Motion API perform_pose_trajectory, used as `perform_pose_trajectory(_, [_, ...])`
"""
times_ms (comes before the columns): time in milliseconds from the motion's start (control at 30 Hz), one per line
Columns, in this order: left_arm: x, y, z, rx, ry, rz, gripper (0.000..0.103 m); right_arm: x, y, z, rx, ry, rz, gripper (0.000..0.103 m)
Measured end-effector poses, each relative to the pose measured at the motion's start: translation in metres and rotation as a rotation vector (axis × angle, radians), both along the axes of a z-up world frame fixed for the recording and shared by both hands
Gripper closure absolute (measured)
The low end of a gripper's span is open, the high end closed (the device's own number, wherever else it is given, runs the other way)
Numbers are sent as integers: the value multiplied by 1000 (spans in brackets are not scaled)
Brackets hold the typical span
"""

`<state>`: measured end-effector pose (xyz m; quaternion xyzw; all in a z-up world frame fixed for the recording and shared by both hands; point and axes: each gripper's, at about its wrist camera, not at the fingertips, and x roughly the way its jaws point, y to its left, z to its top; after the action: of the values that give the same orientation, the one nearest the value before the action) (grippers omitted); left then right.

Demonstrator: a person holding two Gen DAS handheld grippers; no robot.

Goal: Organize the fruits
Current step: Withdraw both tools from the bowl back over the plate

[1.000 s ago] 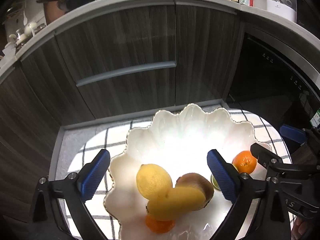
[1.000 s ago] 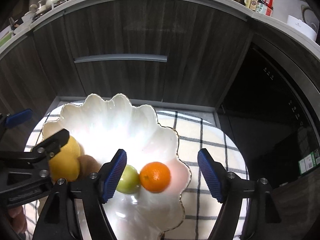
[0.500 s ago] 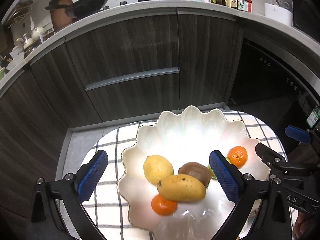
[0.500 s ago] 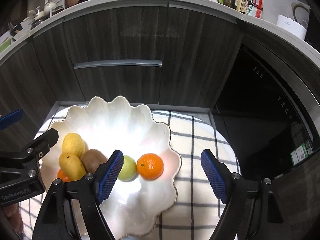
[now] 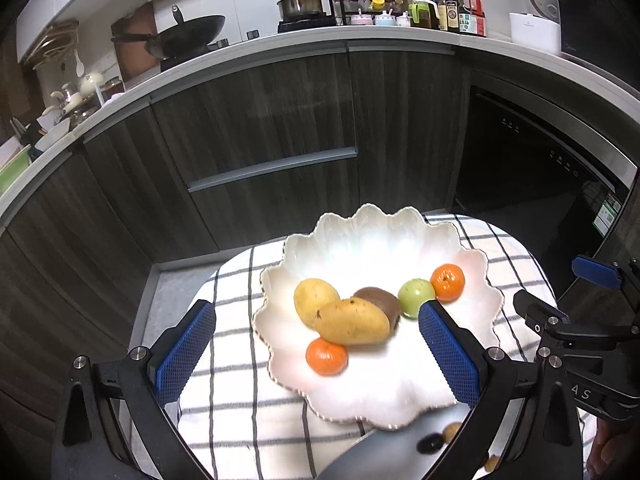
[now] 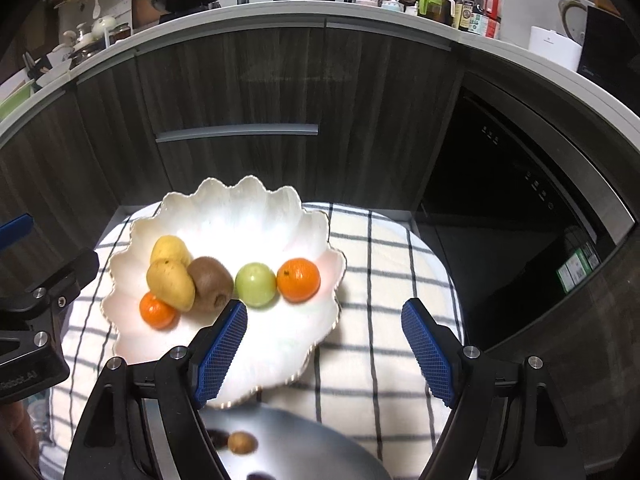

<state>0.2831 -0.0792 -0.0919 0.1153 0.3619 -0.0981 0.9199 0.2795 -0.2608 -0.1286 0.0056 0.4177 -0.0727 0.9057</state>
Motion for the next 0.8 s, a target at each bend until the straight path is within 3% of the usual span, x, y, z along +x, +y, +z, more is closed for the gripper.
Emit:
perform_pose_trajectory(333, [-42,5,-9,0,12,5,0,-41,5,-6,-1,13,0,23])
perform_pose_trajectory(800, [-87,10,-50,10,72,-4,0,-91,12,-39,3,71,-3,23])
